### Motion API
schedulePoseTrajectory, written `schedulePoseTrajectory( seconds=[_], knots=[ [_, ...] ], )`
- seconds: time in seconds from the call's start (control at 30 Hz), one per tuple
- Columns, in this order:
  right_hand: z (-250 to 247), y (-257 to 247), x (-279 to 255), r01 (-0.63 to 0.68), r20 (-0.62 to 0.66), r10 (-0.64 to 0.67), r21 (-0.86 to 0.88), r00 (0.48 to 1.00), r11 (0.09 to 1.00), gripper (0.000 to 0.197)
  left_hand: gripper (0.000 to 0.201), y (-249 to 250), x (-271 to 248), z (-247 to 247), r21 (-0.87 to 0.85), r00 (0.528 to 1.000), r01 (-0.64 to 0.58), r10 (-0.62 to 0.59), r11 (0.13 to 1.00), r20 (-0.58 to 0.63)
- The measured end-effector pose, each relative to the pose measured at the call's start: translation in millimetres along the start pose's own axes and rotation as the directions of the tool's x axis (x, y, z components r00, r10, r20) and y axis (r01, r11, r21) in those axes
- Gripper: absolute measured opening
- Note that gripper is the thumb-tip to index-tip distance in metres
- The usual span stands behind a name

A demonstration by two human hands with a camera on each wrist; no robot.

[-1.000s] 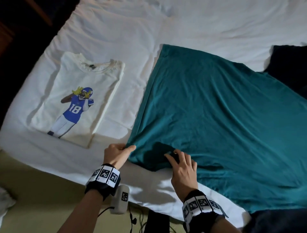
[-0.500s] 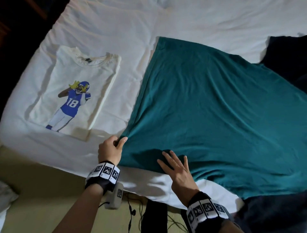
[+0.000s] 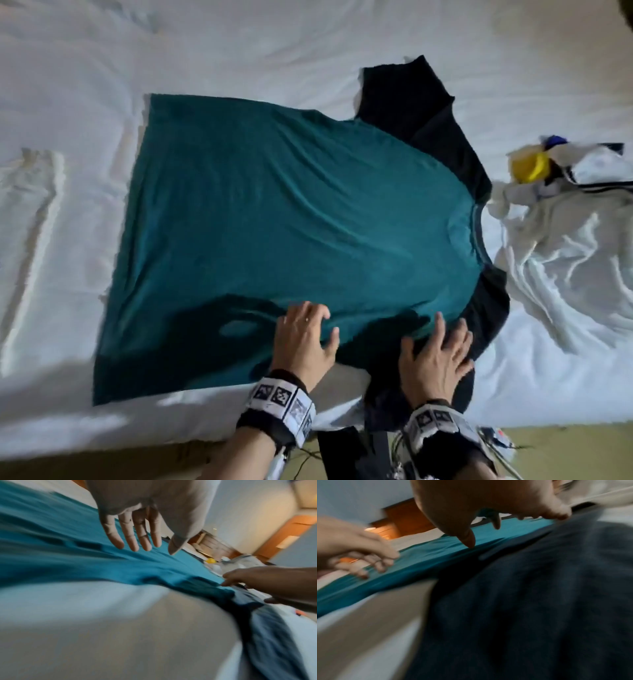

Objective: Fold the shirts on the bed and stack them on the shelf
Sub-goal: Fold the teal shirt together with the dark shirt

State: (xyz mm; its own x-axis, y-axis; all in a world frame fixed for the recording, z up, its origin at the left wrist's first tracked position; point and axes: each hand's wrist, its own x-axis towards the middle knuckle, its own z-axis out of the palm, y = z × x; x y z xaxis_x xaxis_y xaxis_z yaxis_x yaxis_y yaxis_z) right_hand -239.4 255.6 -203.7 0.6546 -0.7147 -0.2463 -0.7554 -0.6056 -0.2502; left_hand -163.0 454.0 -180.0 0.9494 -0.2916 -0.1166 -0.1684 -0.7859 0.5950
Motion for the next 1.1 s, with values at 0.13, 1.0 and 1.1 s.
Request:
schedulePoseTrajectory(
  seconds=[0.13,1.0,1.1],
  knots=[
    [-32,60,56,-0.390,0.064,0.386,0.074,0.920,0.918,0.075,0.039,66,10,52,0.082,0.933,-0.217,0.182,0.973,0.311],
    [-58,135,29,-0.211,0.524,0.000,0.343,0.852,0.915,0.030,0.045,92,-69,84,0.026,0.687,0.567,-0.490,0.823,0.536],
    [-69,160,25,-0.243,0.368,0.102,0.360,0.924,0.901,0.051,0.039,98,-79,87,-0.169,0.565,0.707,-0.405,0.686,0.719]
  ],
)
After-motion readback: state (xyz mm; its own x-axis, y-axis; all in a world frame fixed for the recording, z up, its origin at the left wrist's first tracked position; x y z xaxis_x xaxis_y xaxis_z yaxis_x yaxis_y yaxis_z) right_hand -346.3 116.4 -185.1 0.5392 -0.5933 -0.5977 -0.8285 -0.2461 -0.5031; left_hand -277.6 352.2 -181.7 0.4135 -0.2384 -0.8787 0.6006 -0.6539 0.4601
